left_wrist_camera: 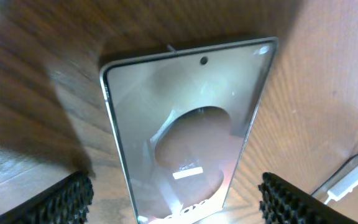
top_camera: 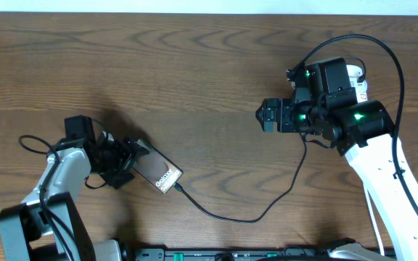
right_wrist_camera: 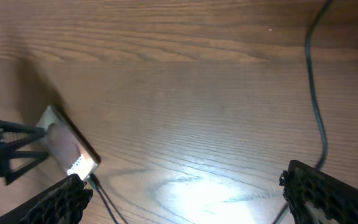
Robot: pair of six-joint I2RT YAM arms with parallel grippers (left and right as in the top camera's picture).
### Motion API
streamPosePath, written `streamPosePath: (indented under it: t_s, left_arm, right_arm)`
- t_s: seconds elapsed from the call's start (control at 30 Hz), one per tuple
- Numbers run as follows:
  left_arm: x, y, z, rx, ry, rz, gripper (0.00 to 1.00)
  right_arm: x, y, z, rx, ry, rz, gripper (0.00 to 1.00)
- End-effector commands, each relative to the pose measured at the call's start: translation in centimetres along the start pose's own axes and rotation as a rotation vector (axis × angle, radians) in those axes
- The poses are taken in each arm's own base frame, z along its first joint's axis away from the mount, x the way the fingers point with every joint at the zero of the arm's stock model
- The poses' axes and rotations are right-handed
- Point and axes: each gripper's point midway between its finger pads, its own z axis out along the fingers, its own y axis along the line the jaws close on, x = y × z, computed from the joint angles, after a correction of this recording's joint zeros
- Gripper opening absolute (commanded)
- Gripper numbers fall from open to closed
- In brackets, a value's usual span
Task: Plug charger to phone and switch on socket
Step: 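Lower the phone flat onto the table with the left gripper, then move the right gripper over the power strip's socket switch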
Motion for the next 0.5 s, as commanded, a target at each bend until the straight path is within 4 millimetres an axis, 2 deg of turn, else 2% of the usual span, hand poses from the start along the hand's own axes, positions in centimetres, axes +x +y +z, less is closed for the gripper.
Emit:
streamPosePath:
  t_s: [0.0, 0.17, 0.2, 0.27, 0.47]
  left_arm:
    - [-1.6, -2.3, -2.9, 0.021, -0.124, 0.108, 0.89]
    - [-1.2, -4.8, -6.7, 0.097, -0.243, 0.226, 0.91]
    - [-0.8, -5.4, -8.0, 0.119, -0.281, 0.266, 0.9]
    - [-0.2, -6.1, -9.4, 0.147, -0.325, 0.308, 0.91]
    - [1.3, -7.7, -13.0, 0.224, -0.447, 0.393, 0.91]
  right_arm:
    - [-0.5, -1.1, -0.2, 0.057, -0.017, -0.005, 0.99]
    - [-1.1, -3.4, -0.6, 0.167, -0.056, 0.045, 0.99]
    - [-1.7, -5.0, -1.0, 0.23, -0.084, 0.093, 0.99]
    - [-2.4, -6.8, -1.6, 0.279, -0.114, 0.139, 0.99]
    - [-5.0, -12.5, -5.0, 0.316, -0.201, 0.243, 0.99]
